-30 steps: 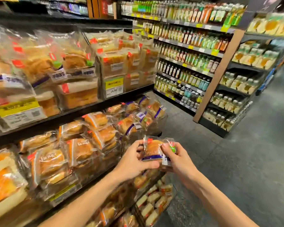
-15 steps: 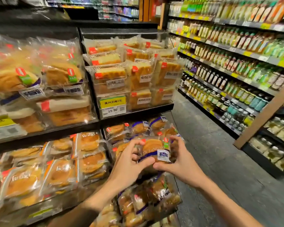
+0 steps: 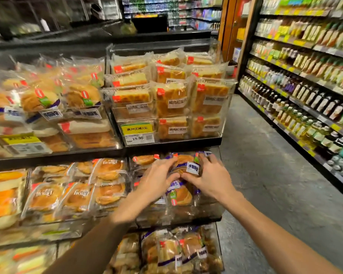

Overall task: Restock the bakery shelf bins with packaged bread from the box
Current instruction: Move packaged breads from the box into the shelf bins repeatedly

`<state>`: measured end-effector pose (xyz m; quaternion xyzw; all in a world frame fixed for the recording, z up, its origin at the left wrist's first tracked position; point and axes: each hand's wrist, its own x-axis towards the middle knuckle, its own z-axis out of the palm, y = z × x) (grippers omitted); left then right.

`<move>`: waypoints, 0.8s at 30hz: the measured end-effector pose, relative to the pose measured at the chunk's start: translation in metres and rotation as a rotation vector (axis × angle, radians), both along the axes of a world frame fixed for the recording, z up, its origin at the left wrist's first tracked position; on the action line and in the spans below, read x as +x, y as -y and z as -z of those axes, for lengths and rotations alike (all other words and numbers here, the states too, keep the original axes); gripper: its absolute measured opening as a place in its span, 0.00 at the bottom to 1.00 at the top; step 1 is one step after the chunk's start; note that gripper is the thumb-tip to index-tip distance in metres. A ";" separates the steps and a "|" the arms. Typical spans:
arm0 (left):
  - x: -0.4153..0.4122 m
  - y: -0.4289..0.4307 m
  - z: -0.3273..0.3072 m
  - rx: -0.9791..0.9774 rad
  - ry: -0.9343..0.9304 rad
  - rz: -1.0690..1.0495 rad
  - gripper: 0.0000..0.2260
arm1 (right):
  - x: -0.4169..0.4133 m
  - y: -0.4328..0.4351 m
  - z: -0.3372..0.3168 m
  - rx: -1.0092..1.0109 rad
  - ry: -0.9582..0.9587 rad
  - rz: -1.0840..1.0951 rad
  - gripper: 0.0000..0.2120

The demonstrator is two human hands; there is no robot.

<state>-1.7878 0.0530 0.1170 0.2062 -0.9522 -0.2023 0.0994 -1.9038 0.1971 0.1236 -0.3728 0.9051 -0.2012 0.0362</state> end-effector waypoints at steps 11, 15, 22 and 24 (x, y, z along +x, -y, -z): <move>-0.020 -0.006 0.005 -0.340 0.057 -0.105 0.25 | -0.018 0.026 0.004 0.153 -0.015 -0.035 0.43; -0.021 -0.002 0.011 -0.428 0.045 -0.152 0.24 | -0.020 0.036 0.007 0.226 -0.074 -0.038 0.41; -0.019 0.007 0.023 -0.519 -0.032 -0.030 0.30 | -0.019 0.032 0.012 0.150 -0.156 0.030 0.40; -0.020 0.008 0.021 -0.557 -0.044 -0.020 0.30 | -0.020 0.032 0.010 0.075 -0.128 0.015 0.34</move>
